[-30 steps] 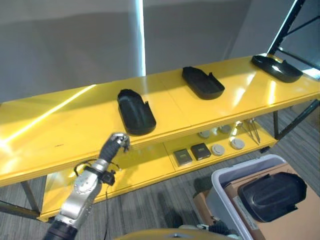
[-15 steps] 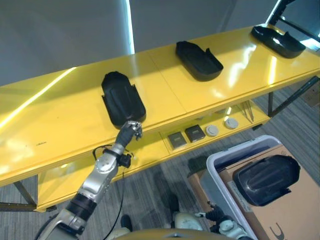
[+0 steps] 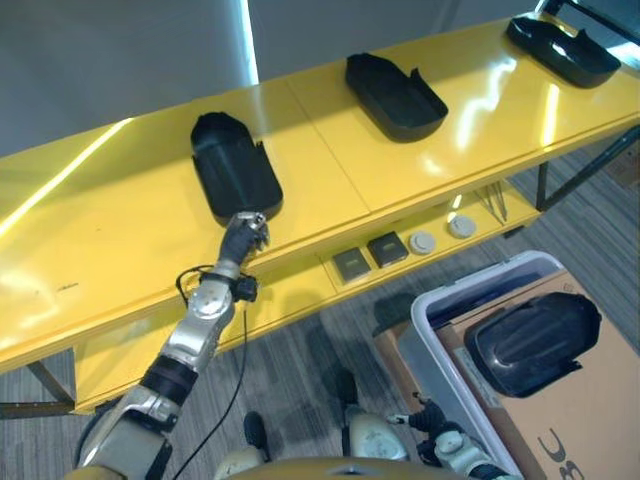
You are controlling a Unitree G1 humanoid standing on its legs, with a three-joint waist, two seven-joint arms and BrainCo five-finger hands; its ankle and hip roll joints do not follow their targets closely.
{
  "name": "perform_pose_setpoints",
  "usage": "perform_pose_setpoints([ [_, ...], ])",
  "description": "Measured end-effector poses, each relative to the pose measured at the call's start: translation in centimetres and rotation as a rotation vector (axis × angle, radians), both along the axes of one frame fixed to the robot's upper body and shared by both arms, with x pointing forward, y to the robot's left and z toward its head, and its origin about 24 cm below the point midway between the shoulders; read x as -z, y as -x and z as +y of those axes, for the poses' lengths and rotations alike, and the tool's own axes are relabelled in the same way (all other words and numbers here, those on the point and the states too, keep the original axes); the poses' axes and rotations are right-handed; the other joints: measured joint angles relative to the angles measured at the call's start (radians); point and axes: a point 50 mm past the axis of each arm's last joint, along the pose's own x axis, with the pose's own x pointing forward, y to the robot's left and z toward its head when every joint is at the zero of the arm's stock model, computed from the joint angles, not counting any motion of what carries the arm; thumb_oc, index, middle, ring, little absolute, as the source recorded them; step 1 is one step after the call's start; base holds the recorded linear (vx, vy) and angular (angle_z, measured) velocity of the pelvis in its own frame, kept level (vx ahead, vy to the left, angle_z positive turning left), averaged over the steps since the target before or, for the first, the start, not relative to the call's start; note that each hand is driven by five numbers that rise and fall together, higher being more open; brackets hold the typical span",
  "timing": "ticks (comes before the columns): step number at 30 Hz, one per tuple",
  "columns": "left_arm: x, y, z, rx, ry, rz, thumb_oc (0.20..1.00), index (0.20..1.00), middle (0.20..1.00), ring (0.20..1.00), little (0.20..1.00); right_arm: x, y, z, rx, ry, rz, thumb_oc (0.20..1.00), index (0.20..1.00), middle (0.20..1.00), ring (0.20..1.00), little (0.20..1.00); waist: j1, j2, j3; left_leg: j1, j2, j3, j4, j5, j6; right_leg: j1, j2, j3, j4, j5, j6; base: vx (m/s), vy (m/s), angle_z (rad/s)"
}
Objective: Move parts from the plastic box to the shelf.
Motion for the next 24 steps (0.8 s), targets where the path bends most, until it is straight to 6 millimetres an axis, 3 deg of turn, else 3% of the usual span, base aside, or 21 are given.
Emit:
perform_pose_setpoints([
  [9,-1.3,-1.0,0.0,-0.045,0.004,-0.042,0.2,0.2,0.2,0.2,0.2,-0.1,-0.5,0.2,-0.01,0.008,-0.014,1.0,1.0,1.0,1.0,1.0,-0.018,0.001,0.02,-0.006,0.0,0.002,0.0,0.0,0.0,-0.007,0.002,0.003,0.0,-0.001,0.0,0.0,0.0,0.0],
  [13,-1.0,0.0,-0.1,-0.029,0.023,-0.042,0.2,0.2,0.2,0.2,0.2,-0.1,-0.5,0.2,-0.006,0.006,-0.013,1.0,1.0,1.0,1.0,1.0,-0.015,0.0,0.021,0.011,0.001,0.003,0.0,0.0,-0.003,0.008,0.004,0.002,0.001,0.002,-0.004,0.02,0.003,-0.01],
  [14,-0.8,0.4,-0.2,-0.023,0.031,-0.043,0.335,0.335,0.335,0.335,0.335,-0.1,-0.5,0.2,-0.005,0.006,-0.013,1.0,1.0,1.0,1.0,1.0,-0.014,0.0,0.021,0.015,0.002,0.003,0.0,-0.002,-0.003,0.013,0.004,0.002,0.001,0.002,-0.004,0.03,0.012,-0.01],
  [15,-0.7,1.0,-0.2,-0.015,0.043,-0.044,0.58,0.58,0.58,0.58,0.58,-0.1,-0.5,0.2,-0.002,0.004,-0.014,1.0,1.0,1.0,1.0,1.0,-0.013,0.0,0.021,0.021,0.002,0.002,0.0,-0.003,-0.004,0.021,0.003,0.0,0.002,0.001,-0.005,0.02,0.026,0.05],
  [16,-0.2,2.6,-0.2,-0.009,0.098,-0.038,1.0,1.0,1.0,1.0,1.0,-0.1,-0.3,0.2,0.006,0.001,-0.011,1.0,1.0,1.0,1.0,1.0,-0.011,0.0,0.022,0.043,0.003,-0.002,0.0,-0.008,-0.005,0.046,0.003,-0.007,0.005,-0.003,-0.005,0.03,0.032,0.08],
  [19,0.6,4.9,0.2,0.003,0.135,-0.021,1.0,1.0,1.0,1.0,1.0,0.1,0.3,-0.1,0.043,-0.008,-0.006,1.0,1.0,1.0,1.0,1.0,0.01,-0.001,0.022,0.076,0.003,-0.007,0.0,-0.017,-0.005,0.081,0.002,-0.017,0.001,-0.012,-0.004,0.0,0.047,0.09],
  [24,2.2,8.1,2.2,-0.005,0.087,0.036,1.0,1.0,1.0,1.0,1.0,0.7,2.5,-1.1,0.301,-0.073,0.009,1.0,1.0,1.0,1.0,1.0,0.068,-0.011,0.014,0.099,-0.015,-0.027,0.0,-0.027,0.007,0.111,-0.014,-0.017,0.007,-0.022,0.008,-0.02,0.108,0.11],
])
